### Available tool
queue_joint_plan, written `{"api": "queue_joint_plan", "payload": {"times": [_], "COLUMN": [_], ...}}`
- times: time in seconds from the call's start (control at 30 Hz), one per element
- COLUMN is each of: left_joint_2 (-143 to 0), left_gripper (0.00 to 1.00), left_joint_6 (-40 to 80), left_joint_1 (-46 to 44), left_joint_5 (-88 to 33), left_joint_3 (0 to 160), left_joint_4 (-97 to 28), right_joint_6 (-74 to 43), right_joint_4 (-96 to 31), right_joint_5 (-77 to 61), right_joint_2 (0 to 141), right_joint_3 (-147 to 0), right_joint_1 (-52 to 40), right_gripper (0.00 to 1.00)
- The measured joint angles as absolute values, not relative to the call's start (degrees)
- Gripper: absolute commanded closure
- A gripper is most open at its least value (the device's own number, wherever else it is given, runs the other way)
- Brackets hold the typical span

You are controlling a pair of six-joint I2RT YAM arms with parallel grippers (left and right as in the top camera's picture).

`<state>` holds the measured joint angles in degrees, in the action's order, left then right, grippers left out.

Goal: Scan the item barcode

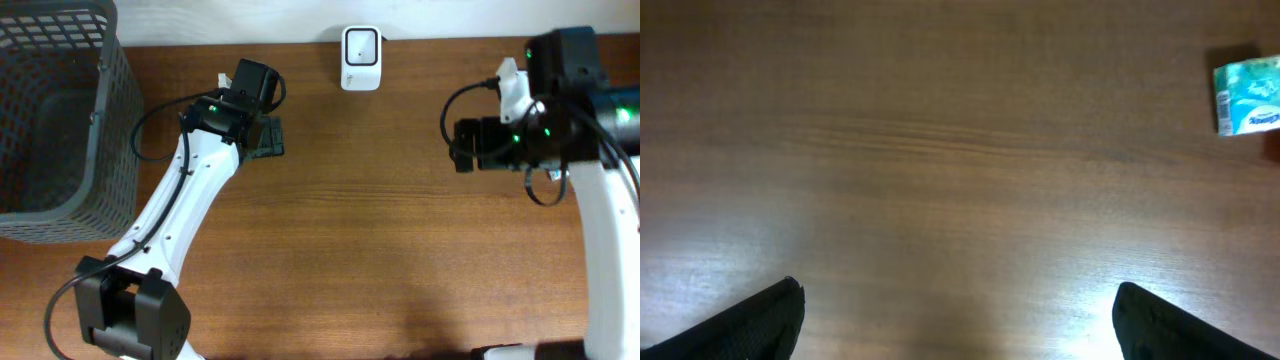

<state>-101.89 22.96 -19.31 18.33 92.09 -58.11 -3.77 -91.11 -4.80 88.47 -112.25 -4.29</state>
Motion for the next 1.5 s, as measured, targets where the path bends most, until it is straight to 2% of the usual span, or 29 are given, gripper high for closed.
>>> {"api": "queue_joint_plan", "payload": {"times": [0.23,0.47,0.63,0.9,1.2,1.5], "left_joint_2": [-101.9,-101.9,-101.9,-101.9,-101.9,-101.9], "left_gripper": [0.01,0.01,0.01,0.01,0.01,0.01], "left_joint_6": [23.0,23.0,23.0,23.0,23.0,23.0], "left_joint_1": [-19.3,-19.3,-19.3,-19.3,-19.3,-19.3], "left_joint_5": [18.4,18.5,18.5,18.5,18.5,18.5], "left_joint_3": [92.1,92.0,92.0,92.0,92.0,92.0], "left_joint_4": [-58.1,-58.1,-58.1,-58.1,-58.2,-58.1], "right_joint_6": [-2.6,-0.4,0.5,1.0,2.8,3.7], "right_joint_4": [-78.5,-54.8,-45.7,-31.5,-19.0,-14.2], "right_joint_5": [-4.6,-6.9,-8.0,-8.9,-14.4,-14.5], "right_joint_2": [73.4,47.7,31.2,16.8,2.3,0.8], "right_joint_3": [-95.6,-65.3,-48.5,-28.5,-14.8,-11.7], "right_joint_1": [-4.3,-4.3,-4.3,-4.0,-0.3,-0.3], "right_gripper": [0.02,0.02,0.02,0.01,0.02,0.02]}}
